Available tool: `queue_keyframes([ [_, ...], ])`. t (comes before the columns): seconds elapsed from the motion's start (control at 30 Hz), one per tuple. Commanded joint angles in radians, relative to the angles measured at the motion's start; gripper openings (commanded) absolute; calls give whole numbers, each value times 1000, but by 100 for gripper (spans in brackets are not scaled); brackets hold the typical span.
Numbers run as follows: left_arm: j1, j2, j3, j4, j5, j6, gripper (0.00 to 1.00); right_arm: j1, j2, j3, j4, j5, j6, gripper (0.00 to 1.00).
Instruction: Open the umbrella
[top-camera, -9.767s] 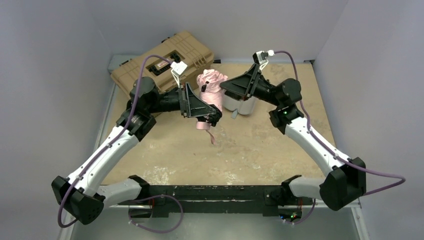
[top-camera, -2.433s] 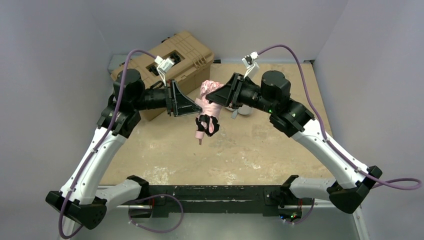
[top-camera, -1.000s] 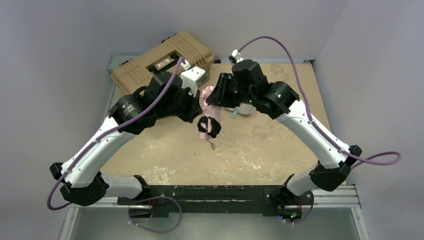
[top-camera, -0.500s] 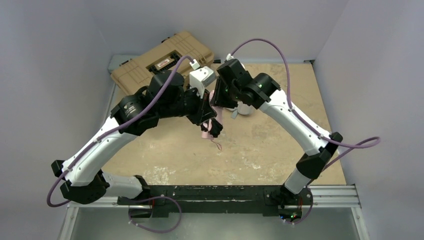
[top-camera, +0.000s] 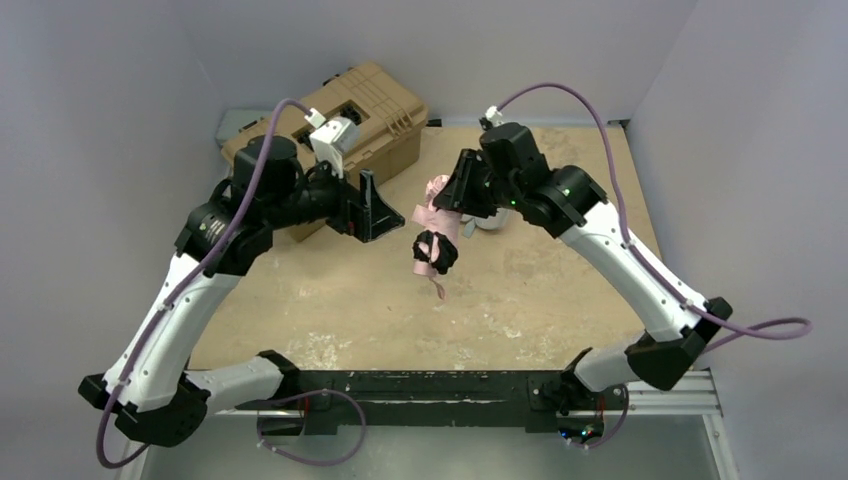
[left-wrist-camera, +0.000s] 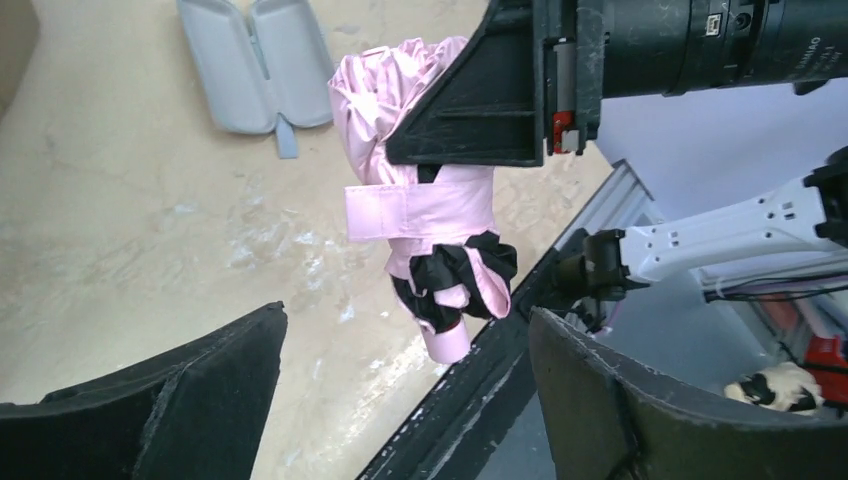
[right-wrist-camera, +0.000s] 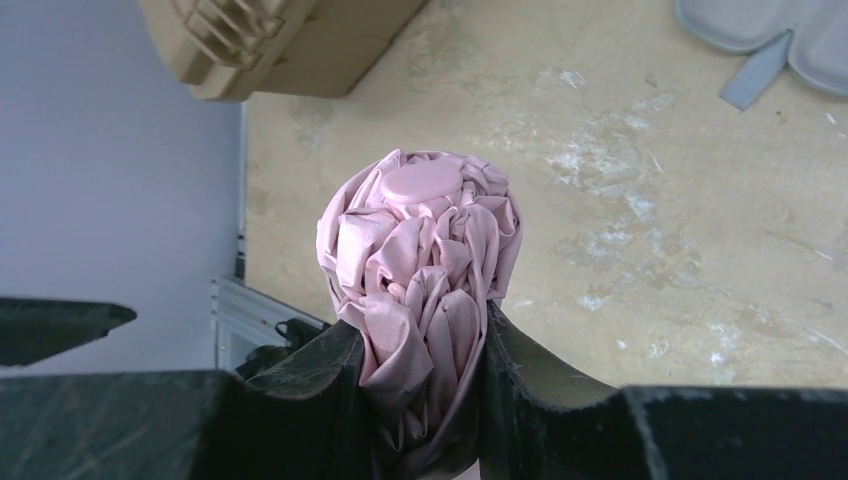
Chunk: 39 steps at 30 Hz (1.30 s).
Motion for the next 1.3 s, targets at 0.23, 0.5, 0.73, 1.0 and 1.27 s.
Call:
queue_keyframes([
  [0.23,223,-59,-224,502,630,-268,80,-82,-209,-207,507,-454,0,0],
  [0.5,222,-43,-297,608,624,-368,71,-82,-201,-185,549,-468,29,0],
  [0.73,199,-35,-336,671,605,-422,47,-81,-194,-196,592,-481,58,0],
  [1.0,107,-4,-277,595,500,-389,0,-78,-201,-209,584,-475,66,0],
  [1.27,-58,60,-56,195,91,-146,0,-45,-150,-124,369,-306,5,0],
])
